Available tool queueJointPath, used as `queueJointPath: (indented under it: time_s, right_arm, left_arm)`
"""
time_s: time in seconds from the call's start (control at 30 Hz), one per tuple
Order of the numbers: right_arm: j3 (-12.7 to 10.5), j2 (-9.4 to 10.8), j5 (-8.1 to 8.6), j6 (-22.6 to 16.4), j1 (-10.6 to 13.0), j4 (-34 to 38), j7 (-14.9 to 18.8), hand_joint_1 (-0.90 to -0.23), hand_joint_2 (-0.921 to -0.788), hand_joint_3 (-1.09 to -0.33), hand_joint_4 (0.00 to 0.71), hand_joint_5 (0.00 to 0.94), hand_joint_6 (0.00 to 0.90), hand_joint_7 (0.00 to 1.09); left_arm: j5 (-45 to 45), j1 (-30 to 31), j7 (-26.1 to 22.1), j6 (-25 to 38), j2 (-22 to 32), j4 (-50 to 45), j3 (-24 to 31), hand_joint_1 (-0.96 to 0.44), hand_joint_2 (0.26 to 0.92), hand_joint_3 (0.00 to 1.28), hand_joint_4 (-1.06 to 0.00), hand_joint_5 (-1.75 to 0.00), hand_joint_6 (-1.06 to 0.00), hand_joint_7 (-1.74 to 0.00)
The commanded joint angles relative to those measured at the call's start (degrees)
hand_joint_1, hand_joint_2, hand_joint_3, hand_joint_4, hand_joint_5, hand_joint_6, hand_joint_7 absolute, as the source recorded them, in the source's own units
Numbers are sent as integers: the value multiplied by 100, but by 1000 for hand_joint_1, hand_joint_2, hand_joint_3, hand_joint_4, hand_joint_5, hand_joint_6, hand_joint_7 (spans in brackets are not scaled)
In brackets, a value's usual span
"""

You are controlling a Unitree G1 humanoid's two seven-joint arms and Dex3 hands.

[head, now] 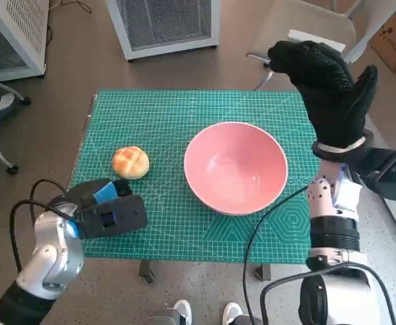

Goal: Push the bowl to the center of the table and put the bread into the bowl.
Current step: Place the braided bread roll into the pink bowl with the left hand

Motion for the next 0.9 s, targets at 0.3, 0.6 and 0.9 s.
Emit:
queueJointPath:
  time_s: [0.3, 0.6, 0.9]
  right_arm:
    - [10, 0, -47, 2, 81, 103, 49, -633, -921, -712, 260, 0, 232, 231]
    - [9, 4, -33, -4, 80, 87, 59, -632, -921, -714, 260, 0, 228, 239]
    - [-9, 9, -11, 1, 63, 115, 77, -632, -921, -711, 261, 1, 225, 247]
  left_arm:
    - [-67, 12, -84, 18, 93, -1061, 716, 3, 864, 107, -787, -1024, -673, -1166]
    - [6, -322, -140, -9, 64, -1640, 915, 3, 864, 104, -795, -1007, -671, -1177]
    - [232, -1062, -149, -73, -119, -1779, 626, 3, 860, 94, -824, -1003, -683, -1134]
